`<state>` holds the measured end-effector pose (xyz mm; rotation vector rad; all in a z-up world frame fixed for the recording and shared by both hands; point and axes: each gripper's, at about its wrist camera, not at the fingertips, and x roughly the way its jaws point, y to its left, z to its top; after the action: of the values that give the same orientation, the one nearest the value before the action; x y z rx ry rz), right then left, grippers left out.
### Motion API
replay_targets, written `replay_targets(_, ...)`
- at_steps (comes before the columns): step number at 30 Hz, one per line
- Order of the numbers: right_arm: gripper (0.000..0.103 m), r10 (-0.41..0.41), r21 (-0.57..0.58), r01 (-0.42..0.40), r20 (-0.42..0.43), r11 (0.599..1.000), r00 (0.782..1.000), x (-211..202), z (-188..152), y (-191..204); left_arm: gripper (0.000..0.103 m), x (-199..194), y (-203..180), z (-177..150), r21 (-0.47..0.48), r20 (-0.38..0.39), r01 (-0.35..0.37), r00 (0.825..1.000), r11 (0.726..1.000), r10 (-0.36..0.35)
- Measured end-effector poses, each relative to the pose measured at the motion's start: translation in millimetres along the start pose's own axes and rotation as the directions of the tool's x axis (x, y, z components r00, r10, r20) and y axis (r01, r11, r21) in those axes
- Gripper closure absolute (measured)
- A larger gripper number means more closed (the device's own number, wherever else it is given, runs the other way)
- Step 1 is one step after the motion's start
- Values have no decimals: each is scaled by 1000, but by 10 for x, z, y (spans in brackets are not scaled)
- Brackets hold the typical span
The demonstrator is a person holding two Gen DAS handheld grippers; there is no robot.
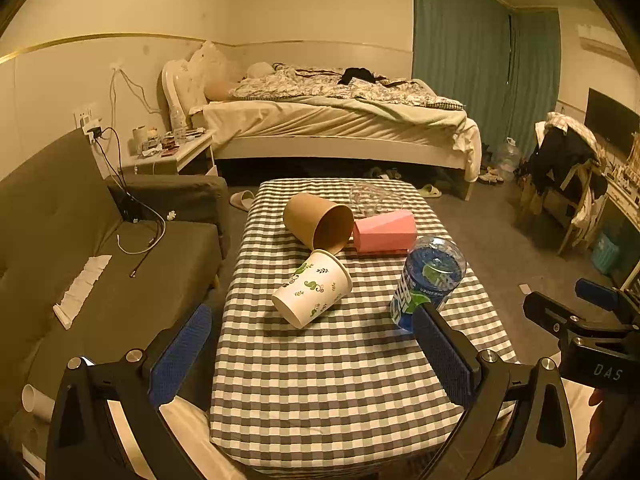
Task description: Flip cup upside down
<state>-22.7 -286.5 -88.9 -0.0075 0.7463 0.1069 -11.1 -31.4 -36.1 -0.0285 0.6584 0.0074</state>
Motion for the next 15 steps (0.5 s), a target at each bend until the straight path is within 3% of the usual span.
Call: replay_targets(15,0,-6,0,6,-8,1000,1000,32,-1,-10,0,-2,20,-2,1,-3,-1,1000,1000,1)
